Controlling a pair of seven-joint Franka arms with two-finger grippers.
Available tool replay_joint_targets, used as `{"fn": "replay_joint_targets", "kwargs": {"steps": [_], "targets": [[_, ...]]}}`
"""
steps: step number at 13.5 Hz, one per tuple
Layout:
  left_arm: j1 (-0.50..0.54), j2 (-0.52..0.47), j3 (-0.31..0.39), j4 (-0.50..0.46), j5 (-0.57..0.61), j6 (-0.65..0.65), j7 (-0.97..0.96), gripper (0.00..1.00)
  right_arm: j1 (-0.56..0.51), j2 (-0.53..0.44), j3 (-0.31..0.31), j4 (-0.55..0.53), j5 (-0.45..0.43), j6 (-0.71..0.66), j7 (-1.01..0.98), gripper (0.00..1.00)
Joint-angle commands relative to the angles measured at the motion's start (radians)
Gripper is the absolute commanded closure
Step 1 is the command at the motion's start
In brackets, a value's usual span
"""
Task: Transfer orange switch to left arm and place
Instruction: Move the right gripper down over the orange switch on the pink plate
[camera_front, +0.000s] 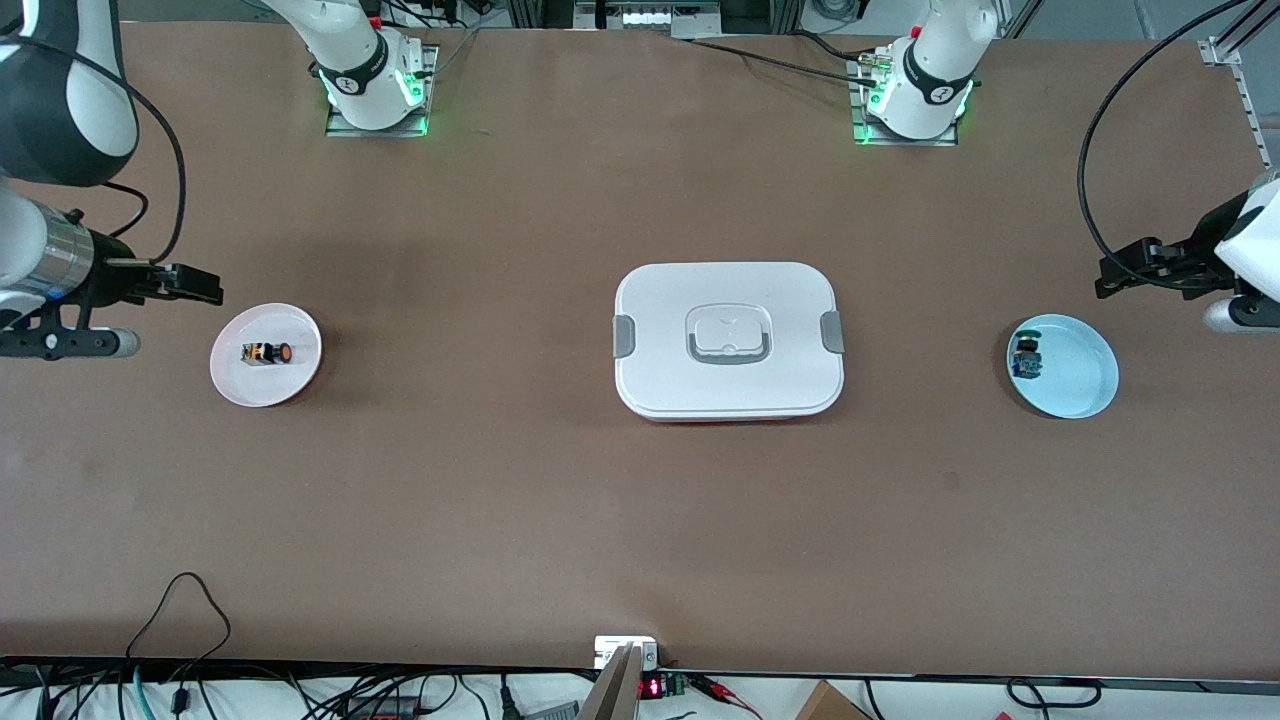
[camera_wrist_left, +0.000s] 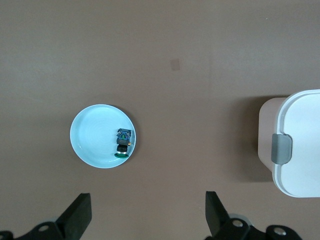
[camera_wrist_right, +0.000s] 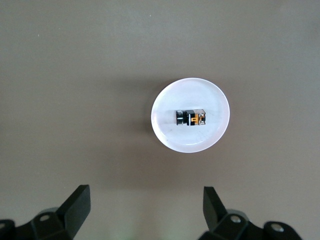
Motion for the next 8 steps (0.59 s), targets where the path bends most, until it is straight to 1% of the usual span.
{"fn": "replay_joint_targets", "kwargs": {"steps": [1, 3, 6, 8], "targets": [[-0.002, 0.017, -0.005, 0.036, 0.031, -0.023, -0.008, 0.00, 0.034, 0.037, 0.005, 0.016, 0.019, 0.014, 0.093, 0.00], [-0.002, 0.017, -0.005, 0.036, 0.031, -0.023, -0.008, 0.00, 0.052, 0.060, 0.005, 0.014, 0.019, 0.036, 0.105, 0.00], [-0.004, 0.017, -0.005, 0.036, 0.031, -0.023, -0.008, 0.00, 0.037, 0.115, 0.005, -0.006, 0.016, 0.103, 0.089, 0.00], [-0.004, 0.017, -0.005, 0.036, 0.031, -0.023, -0.008, 0.00, 0.040, 0.132, 0.005, -0.026, 0.002, 0.147, 0.083, 0.00]]}}
